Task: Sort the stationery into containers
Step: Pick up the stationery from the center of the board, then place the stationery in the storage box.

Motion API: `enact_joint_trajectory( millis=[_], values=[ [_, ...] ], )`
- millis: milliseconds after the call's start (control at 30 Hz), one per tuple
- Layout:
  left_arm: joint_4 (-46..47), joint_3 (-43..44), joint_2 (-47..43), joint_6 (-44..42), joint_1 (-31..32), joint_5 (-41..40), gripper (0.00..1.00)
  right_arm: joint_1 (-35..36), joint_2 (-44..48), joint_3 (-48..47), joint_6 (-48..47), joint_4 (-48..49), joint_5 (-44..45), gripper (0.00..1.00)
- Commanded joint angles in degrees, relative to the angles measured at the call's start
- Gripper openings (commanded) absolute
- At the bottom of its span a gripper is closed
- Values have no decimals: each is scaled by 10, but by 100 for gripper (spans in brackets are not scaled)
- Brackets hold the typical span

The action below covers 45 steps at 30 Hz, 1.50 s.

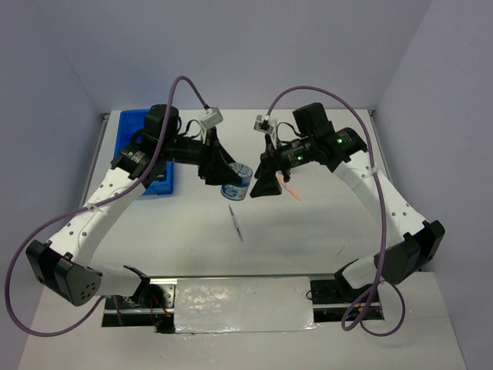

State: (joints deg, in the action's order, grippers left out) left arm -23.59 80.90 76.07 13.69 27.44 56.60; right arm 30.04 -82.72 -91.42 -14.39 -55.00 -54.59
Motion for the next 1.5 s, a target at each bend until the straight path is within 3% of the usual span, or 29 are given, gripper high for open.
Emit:
enact_joint_trajectory(
  millis=[0,167,200,267,300,433,533,667,967,1467],
  values=[
    [53,5,-35,21,-34,-52,0,-38,60,41,30,67,19,100],
    [25,21,-33,29,-95,-229,0,-108,141,127,87,168,72,100],
    [22,28,-30,40,-102,-324,0,-113,154,134,110,182,117,100],
    [21,30,-22,63,-126,-417,0,-111,177,154,163,213,155,100],
    [22,28,-19,77,-133,-544,0,-111,183,161,175,219,157,100],
    [78,-25,-7,140,-205,-762,0,-71,245,239,238,278,198,100],
    [149,-77,12,169,-247,-848,0,-41,278,281,288,318,193,100],
    [259,-125,42,185,-263,-888,0,3,318,298,311,316,191,100],
    [326,-123,115,137,-266,-961,0,19,348,315,294,278,159,100],
    [442,-207,139,121,-302,-928,0,19,288,279,246,238,127,100]
  ],
)
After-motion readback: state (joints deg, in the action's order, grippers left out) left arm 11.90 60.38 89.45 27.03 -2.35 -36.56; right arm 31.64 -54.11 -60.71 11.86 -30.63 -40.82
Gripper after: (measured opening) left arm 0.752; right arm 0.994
